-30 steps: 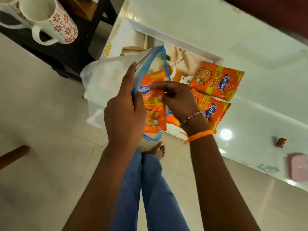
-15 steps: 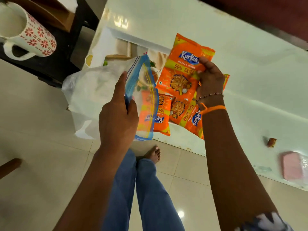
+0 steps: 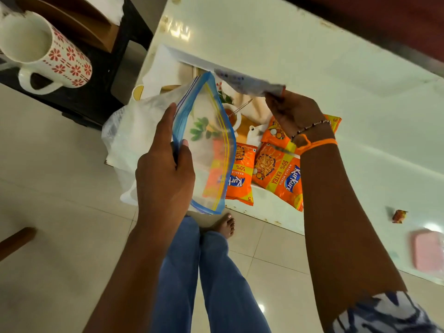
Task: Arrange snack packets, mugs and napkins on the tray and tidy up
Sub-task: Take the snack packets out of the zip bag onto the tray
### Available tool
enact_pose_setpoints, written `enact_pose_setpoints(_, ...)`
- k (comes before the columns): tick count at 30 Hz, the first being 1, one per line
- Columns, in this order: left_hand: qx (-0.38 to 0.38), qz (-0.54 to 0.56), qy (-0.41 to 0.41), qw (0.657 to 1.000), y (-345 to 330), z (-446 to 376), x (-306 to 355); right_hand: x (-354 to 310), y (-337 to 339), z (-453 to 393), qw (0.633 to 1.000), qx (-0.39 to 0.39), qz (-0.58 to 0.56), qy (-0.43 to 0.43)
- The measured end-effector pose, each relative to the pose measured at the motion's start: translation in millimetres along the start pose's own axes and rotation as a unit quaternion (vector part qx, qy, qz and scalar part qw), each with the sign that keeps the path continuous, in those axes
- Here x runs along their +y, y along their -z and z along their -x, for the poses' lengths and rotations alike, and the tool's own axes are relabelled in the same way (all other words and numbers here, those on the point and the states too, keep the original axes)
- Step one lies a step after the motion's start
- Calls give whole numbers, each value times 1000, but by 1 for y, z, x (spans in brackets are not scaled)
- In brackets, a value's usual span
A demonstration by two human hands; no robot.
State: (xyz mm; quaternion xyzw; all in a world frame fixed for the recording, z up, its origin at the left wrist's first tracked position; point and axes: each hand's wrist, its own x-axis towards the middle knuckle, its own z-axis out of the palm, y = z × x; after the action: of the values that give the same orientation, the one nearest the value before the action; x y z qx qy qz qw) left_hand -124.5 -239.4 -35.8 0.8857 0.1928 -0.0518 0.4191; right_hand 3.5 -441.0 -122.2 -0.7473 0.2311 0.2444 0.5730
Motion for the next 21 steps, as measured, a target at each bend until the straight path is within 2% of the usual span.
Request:
enact_pose_setpoints(2,-1,5,-3,1000,0,-2,1,3,-5,4,997,47,-57,-19)
enact_pose_setpoints(4,0,11,-7,1000,0,-4,1,11,-6,5,995,91,-33,-17)
enact_pose_setpoints(8,0,18,-10,1000,-1,-5,-2,12,-20,13,980,183,1,73)
enact_pose_setpoints(11,-4,29,-15,999,-1,-5,-4,11,-25,18,936,279,171,127)
enact_pose_setpoints(13,-9,34,-21,999,0,-6,-4,8,-26,22,924,252,223,180)
enact_pose_setpoints(16,-16,45,-27,998,2,-9,-8,5,-28,29,920,204,241,230)
enact_pose_setpoints(21,-21,62,-22,998,4,-11,-13,0,-39,41,897,256,234,273)
